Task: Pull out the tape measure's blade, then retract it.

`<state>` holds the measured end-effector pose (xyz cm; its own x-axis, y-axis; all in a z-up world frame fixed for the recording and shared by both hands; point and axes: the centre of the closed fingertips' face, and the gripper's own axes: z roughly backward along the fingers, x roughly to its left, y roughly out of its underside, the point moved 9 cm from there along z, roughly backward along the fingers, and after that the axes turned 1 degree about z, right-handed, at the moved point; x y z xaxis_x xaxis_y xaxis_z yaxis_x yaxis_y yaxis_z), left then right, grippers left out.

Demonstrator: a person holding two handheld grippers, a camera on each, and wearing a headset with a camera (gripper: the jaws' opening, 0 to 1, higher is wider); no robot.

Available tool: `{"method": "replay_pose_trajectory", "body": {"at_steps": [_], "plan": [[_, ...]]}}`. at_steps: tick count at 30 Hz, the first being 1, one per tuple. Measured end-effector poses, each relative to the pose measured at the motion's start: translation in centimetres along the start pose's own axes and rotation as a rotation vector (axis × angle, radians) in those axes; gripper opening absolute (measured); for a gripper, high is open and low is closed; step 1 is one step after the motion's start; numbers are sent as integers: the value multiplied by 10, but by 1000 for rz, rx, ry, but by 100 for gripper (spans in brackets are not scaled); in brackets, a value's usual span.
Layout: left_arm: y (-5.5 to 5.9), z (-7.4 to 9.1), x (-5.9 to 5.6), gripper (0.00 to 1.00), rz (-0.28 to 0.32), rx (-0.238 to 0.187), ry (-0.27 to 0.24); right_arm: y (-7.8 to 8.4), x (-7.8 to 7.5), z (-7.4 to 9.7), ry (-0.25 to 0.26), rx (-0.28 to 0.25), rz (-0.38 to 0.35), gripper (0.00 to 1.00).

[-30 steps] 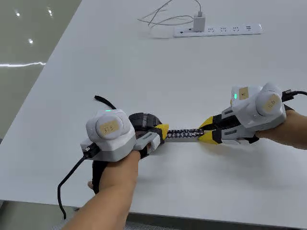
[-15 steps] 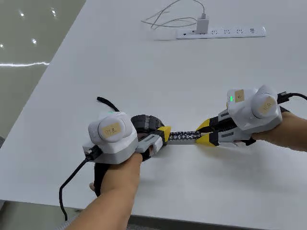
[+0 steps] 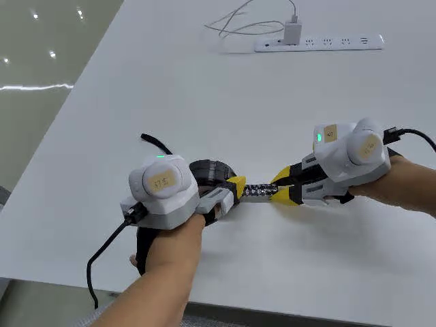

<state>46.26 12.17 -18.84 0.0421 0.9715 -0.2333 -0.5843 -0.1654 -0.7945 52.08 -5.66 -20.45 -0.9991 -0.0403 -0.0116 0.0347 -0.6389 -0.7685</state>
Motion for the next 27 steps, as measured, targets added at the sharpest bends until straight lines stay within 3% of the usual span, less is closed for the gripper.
{"method": "replay_pose_trajectory", "body": {"at_steps": [27], "plan": [[0, 0, 0, 58, 8, 0, -1, -13, -3, -20, -8, -13, 14, 8]]}}
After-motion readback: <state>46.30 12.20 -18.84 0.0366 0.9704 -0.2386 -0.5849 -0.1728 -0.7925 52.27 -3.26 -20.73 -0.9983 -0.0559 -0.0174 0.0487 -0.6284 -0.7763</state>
